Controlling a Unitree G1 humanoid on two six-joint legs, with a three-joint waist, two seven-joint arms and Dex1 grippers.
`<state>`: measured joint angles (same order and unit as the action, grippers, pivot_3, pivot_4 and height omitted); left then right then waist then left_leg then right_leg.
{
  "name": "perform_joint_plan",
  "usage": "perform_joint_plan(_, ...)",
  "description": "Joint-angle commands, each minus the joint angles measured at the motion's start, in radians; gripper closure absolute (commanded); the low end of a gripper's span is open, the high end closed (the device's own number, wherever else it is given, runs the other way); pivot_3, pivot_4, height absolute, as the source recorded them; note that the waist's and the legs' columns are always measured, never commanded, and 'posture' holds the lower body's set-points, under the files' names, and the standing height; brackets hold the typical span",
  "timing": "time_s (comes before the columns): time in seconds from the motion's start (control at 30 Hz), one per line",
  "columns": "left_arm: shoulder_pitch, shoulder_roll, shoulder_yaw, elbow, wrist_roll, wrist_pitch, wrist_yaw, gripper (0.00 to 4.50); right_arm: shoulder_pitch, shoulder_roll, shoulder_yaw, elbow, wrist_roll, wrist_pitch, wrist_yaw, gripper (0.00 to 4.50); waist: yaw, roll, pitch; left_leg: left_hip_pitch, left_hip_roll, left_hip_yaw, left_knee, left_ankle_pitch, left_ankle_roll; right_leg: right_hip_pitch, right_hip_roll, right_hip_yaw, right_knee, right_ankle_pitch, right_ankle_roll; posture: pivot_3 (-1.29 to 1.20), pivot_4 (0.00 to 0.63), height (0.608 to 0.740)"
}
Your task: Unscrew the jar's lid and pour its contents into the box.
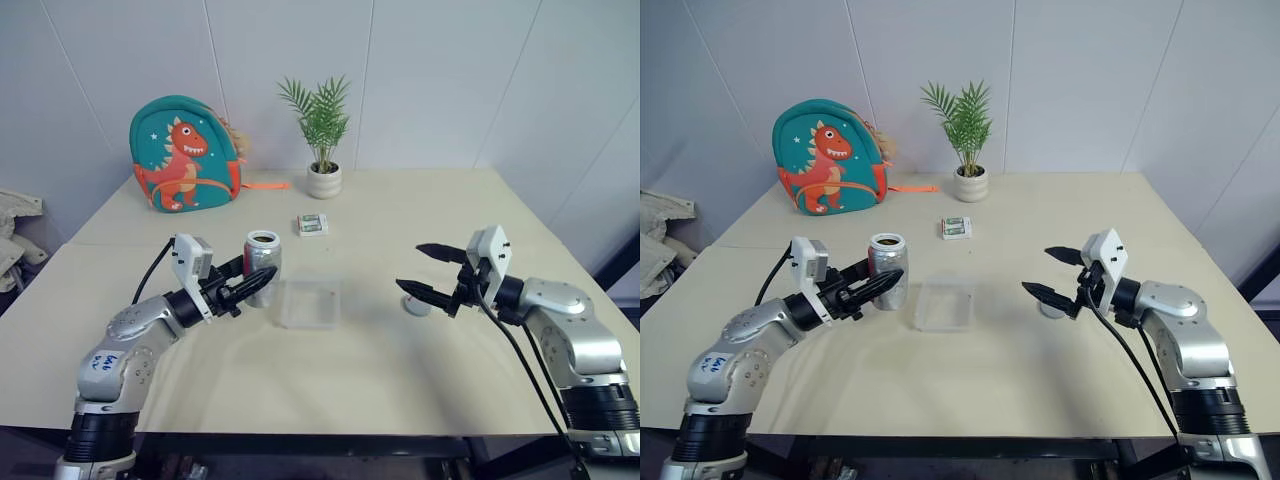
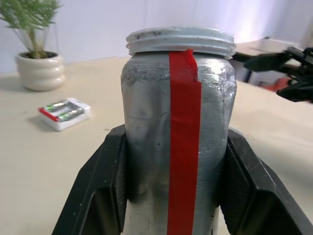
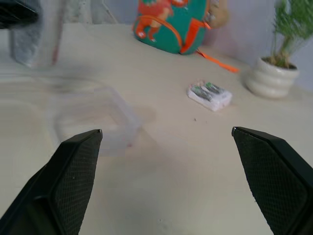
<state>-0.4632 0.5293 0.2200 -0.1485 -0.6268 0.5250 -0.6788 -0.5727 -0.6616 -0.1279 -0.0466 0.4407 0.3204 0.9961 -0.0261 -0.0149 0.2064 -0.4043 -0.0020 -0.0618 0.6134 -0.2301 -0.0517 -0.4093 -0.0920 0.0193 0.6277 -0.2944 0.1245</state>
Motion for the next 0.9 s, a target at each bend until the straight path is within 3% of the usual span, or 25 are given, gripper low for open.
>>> perform_joint_plan(0.03, -0.018, 0.026, 0.035, -0.009, -0.036, 0.017, -0.019, 2.47, 0.022, -0.055, -0.045, -0.188, 0.091, 0.083, 0.003, 0.03, 0.001, 0.000, 0.000, 0.000, 0.000, 0.000, 0.000, 0.000, 0.000, 0.000, 0.000, 0.000, 0.000, 0.000, 0.000, 0.00, 0.150, 0.740)
perform_joint_plan(0.17, -0.031, 0.026, 0.012, 0.032, 0.006, -0.052, -0.069, 2.47, 0.057, -0.121, -0.110, -0.262, 0.152, 0.118, 0.023, 0.03, 0.004, 0.000, 0.000, 0.000, 0.000, 0.000, 0.000, 0.000, 0.000, 0.000, 0.000, 0.000, 0.000, 0.000, 0.000, 0.00, 0.150, 0.740)
perform_joint_plan(0.3, -0.086, 0.015, -0.011, 0.147, 0.119, -0.161, -0.019, 2.47, 0.121, -0.188, -0.146, -0.243, 0.150, 0.077, 0.092, 0.03, 0.019, -0.001, 0.000, 0.000, 0.000, 0.000, 0.000, 0.000, 0.001, 0.001, 0.000, 0.000, -0.001, 0.000, 0.000, 0.00, 0.150, 0.740)
perform_joint_plan(0.47, -0.155, -0.007, -0.037, 0.265, 0.222, -0.347, -0.031, 2.47, 0.126, -0.196, -0.127, -0.215, 0.147, 0.067, 0.111, 0.03, 0.020, -0.001, 0.000, 0.000, 0.000, 0.002, 0.000, 0.000, 0.001, 0.000, 0.000, 0.001, -0.001, 0.000, 0.000, 0.00, 0.150, 0.740)
perform_joint_plan(0.67, -0.226, 0.011, -0.128, 0.359, 0.367, -0.413, -0.019, 2.47, 0.152, -0.159, -0.105, -0.225, 0.143, 0.069, 0.076, 0.03, 0.025, -0.001, 0.000, 0.000, 0.000, 0.002, 0.000, 0.000, 0.001, 0.000, 0.000, 0.001, -0.002, 0.001, 0.001, 0.00, 0.150, 0.740)
perform_joint_plan(0.83, -0.294, 0.049, -0.228, 0.421, 0.595, -0.611, 0.051, 2.47, 0.159, -0.120, -0.088, -0.222, 0.138, 0.060, 0.037, 0.03, 0.024, -0.001, 0.000, 0.000, 0.000, 0.002, 0.000, 0.000, 0.001, 0.000, 0.000, 0.001, -0.002, 0.001, 0.001, 0.00, 0.150, 0.740)
perform_joint_plan(0.9, -0.332, 0.098, -0.314, 0.456, 0.802, -0.801, 0.152, 2.47, 0.162, -0.096, -0.078, -0.219, 0.134, 0.054, 0.018, 0.03, 0.024, -0.002, 0.001, 0.000, 0.000, 0.002, 0.000, 0.000, 0.001, 0.000, 0.000, 0.001, -0.001, 0.001, 0.001, 0.00, 0.150, 0.740)
